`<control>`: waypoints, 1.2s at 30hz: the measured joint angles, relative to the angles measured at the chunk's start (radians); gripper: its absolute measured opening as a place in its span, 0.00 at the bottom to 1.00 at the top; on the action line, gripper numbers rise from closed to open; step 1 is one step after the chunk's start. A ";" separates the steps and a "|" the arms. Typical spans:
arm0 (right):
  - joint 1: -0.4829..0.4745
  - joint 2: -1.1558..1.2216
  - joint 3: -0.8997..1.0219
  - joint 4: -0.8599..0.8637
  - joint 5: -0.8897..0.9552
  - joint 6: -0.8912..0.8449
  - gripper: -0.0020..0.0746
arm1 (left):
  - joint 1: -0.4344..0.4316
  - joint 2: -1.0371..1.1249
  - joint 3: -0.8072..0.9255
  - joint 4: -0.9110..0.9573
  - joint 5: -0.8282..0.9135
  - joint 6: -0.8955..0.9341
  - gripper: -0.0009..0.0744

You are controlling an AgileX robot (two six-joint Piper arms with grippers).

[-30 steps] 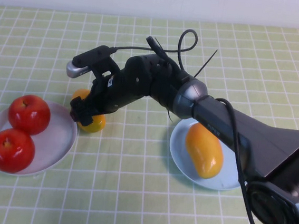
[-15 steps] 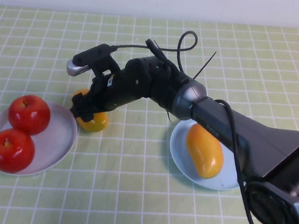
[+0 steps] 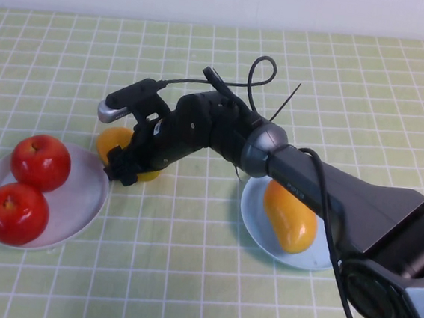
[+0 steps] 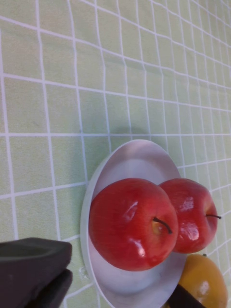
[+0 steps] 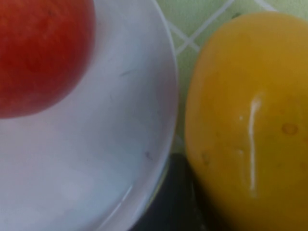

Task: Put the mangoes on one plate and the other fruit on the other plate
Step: Put another type of fruit in the right plate

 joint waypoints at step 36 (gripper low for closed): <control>-0.307 -0.833 0.937 -0.279 0.136 0.483 0.68 | 0.000 0.000 0.000 0.000 0.000 0.000 0.01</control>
